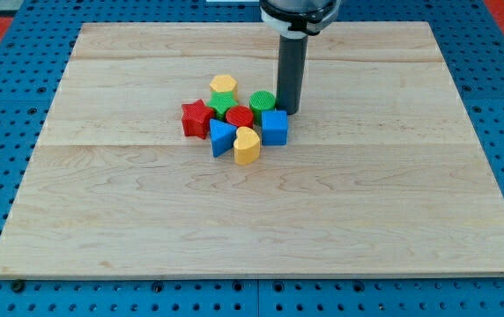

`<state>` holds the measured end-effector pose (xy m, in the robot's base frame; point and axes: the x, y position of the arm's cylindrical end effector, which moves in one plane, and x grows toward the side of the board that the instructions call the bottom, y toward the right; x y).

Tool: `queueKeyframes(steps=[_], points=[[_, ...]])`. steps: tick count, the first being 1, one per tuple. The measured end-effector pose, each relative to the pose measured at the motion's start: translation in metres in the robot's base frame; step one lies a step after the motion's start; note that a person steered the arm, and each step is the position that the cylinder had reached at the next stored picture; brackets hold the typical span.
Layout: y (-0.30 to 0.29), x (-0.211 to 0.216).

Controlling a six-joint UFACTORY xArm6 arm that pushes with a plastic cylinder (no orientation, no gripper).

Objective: Push the green circle and cube into the red circle

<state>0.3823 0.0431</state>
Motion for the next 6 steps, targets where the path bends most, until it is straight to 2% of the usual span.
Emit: queueKeyframes(steps=[2,3,4,5,6], points=[[0.016,-0.001],[0.057,0.021],[0.028,0.047],[-0.013,0.051],[-0.008,0.040]])
